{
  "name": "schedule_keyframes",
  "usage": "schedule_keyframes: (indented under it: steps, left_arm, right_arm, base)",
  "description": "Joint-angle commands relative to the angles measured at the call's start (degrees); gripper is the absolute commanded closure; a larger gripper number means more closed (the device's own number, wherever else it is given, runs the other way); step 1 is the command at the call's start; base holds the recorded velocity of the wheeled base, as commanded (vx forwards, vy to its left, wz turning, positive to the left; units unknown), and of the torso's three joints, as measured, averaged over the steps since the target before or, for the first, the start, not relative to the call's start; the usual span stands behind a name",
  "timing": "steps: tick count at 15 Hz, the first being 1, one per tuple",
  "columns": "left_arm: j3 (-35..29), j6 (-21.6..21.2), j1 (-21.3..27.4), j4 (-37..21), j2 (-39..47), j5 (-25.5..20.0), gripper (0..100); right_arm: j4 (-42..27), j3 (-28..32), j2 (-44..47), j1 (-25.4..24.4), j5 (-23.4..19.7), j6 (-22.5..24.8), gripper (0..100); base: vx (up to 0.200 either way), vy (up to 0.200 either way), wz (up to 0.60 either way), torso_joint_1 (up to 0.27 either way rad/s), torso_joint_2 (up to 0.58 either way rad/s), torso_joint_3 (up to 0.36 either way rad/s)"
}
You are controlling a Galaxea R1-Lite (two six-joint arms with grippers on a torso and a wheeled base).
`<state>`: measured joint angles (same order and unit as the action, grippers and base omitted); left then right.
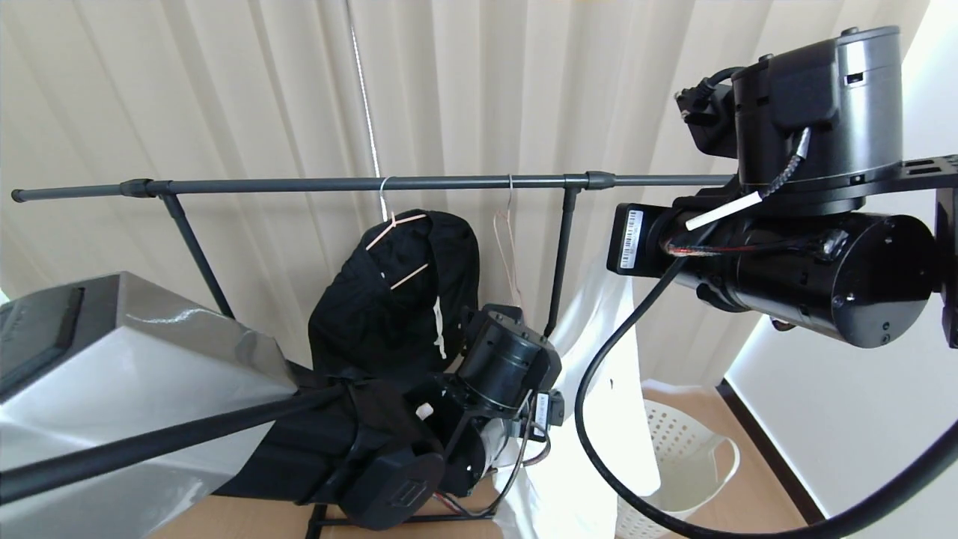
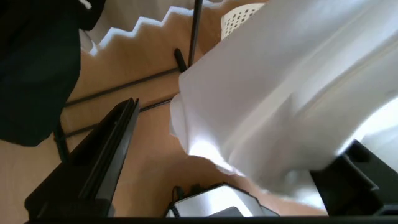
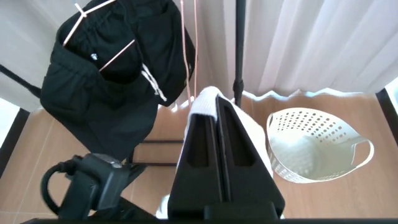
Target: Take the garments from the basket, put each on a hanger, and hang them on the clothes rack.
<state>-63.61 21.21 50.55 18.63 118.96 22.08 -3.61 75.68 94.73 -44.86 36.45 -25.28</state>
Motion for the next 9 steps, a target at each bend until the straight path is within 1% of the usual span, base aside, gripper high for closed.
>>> schedule_keyframes:
  steps: [1,6,7,9]
  left_arm:
    - [5.9,0.1,-0.6,0.1,-3.5,0.6,0]
    - [10.3,0.1,-0.4,0.1,-7.5,1.5,0]
    - [10.4,0.1,-0.4,0.1,-7.7,1.6,100]
    - [10.3,0.0,0.0,0.1,-9.5,1.6,100]
  right_arm:
    - [0.1,-0.3,-1.6,1.9,0.0,0.1,100]
    - [0.4,-1.1,-2.4,5.9,0.0,0.1,100]
    - [0.3,-1.2,-2.4,6.4,0.0,0.1,100]
    - [0.3,-2.2,-1.8,8.6,0.0,0.1,100]
  base:
    - [0.000,0.000,0.00,0.000,0.00,0.000]
    - [0.000,0.000,0.00,0.000,0.00,0.000]
    - [0.000,0.000,0.00,0.000,0.00,0.000]
    - [0.000,0.000,0.00,0.000,0.00,0.000]
